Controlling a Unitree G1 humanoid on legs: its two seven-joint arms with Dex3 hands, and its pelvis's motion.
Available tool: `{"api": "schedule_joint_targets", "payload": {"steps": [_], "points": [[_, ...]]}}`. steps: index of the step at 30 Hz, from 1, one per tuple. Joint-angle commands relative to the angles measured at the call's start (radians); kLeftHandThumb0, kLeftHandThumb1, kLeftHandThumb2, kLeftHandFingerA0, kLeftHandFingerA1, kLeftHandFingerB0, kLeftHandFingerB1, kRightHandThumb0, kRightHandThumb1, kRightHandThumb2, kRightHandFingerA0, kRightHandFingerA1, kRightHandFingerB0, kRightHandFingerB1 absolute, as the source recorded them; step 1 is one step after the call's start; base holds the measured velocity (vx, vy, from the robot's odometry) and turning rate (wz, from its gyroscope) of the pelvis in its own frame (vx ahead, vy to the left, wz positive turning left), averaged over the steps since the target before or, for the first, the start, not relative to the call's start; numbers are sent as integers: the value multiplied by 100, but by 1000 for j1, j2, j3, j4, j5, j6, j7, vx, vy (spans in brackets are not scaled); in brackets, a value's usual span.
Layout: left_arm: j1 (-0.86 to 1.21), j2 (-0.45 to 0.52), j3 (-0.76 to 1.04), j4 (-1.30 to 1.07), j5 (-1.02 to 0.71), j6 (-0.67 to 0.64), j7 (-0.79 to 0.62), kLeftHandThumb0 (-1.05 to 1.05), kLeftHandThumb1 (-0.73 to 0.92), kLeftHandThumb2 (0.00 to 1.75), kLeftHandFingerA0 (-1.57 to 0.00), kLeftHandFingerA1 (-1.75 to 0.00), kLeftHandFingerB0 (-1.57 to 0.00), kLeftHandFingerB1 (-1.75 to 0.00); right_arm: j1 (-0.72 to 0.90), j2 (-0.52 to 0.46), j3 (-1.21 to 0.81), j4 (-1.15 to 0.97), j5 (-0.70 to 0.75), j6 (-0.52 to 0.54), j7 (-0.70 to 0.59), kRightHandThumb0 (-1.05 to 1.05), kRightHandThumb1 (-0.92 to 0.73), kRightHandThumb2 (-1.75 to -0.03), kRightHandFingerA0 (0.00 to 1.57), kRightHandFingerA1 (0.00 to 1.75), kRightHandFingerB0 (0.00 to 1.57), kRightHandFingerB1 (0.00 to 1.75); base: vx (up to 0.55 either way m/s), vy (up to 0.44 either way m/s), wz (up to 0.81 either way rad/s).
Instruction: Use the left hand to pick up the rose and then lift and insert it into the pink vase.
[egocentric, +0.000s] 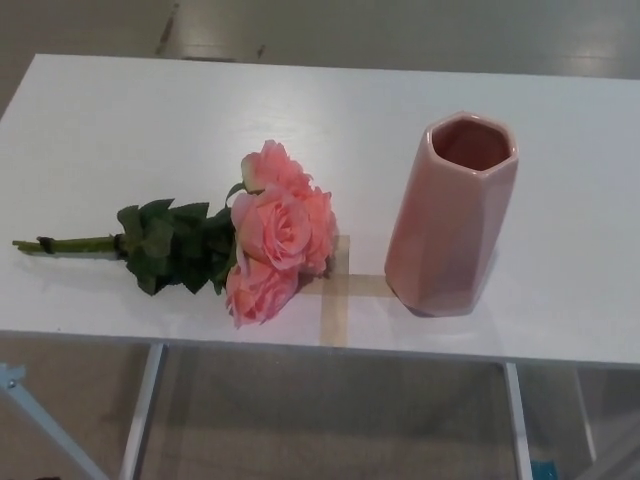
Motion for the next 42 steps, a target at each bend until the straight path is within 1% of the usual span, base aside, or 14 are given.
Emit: {"api": "schedule_joint_targets", "payload": {"steps": [1, 5, 11, 15, 18, 23, 25, 28, 31, 35, 36, 37, 38, 42], "points": [[204, 189, -23, -417, -275, 98, -506, -22, 18, 80, -13, -52, -13, -50, 11, -7, 16, 14, -15, -1, -21, -23, -60, -58, 72, 44, 58, 41, 0, 0, 0], [228, 218, -23, -494, -305, 118, -537, -22, 18, 80, -13, -52, -13, -50, 14, -7, 18, 13, -12, -3, -20, -23, -60, -58, 72, 44, 58, 41, 0, 0, 0], [317, 278, 16, -810, -471, 141, -589, -24, 18, 80, -12, -52, -11, -50, 14, -5, 14, 12, -5, -1, -23, -24, -59, -58, 72, 45, 59, 41, 0, 0, 0], [346, 283, 42, -890, -500, 150, -576, -24, 18, 80, -11, -52, -11, -49, 13, -5, 17, 13, -7, 1, -25, -25, -59, -58, 72, 45, 59, 41, 0, 0, 0], [395, 259, 135, -1094, -570, 132, -480, -26, 17, 80, -8, -51, -7, -49, 16, -4, 17, 13, -5, 0, -24, -25, -59, -58, 73, 45, 59, 41, 0, 0, 0], [406, 247, 160, -1127, -575, 158, -479, -26, 17, 80, -8, -51, -7, -49, 16, -5, 19, 13, -4, 0, -24, -25, -59, -58, 73, 45, 59, 41, 0, 0, 0], [378, 165, 207, -1251, -528, 113, -322, -30, 16, 79, -1, -49, 0, -46, 19, -5, 16, 17, -1, 0, -18, -25, -59, -58, 73, 45, 59, 41, 0, 0, 0], [356, 136, 217, -1272, -507, 120, -301, -30, 16, 79, -1, -49, 0, -47, 20, -6, 17, 16, -2, -2, -17, -25, -59, -58, 72, 45, 59, 41, 0, 0, 0], [216, 47, 203, -1279, -421, 125, -191, -32, 17, 81, -1, -49, 0, -46, 25, -6, 26, 17, -9, -4, -17, -25, -59, -58, 73, 45, 58, 41, 0, 0, 0], [181, 9, 207, -1280, -393, 144, -194, -32, 17, 81, -1, -49, 0, -46, 24, -6, 28, 18, -6, -4, -18, -25, -59, -58, 73, 45, 58, 41, 0, 0, 0], [116, -11, 187, -1247, -339, 135, -160, -69, 41, 74, -7, -32, -10, -32, 24, -7, 28, 18, -6, -5, -20, -25, -59, -57, 74, 45, 58, 41, 0, 0, 0], [36, -37, 163, -1206, -270, 125, -118, -69, 41, 74, -7, -32, -10, -32, 23, -8, 27, 19, -5, -5, -23, -25, -59, -57, 74, 45, 58, 41, 0, 0, 0], [-57, -58, 138, -1149, -166, 116, -67, -70, 46, 57, -8, -25, -15, -26, 24, -8, 23, 14, 1, -10, -17, -25, -59, -58, 74, 45, 58, 41, 0, 0, 0], [-162, -70, 103, -1076, -19, 124, -3, -70, 47, 56, -7, -25, -15, -26, 23, -7, 18, 15, 7, -13, -13, -25, -59, -57, 74, 45, 58, 41, 0, 0, 0]]}}
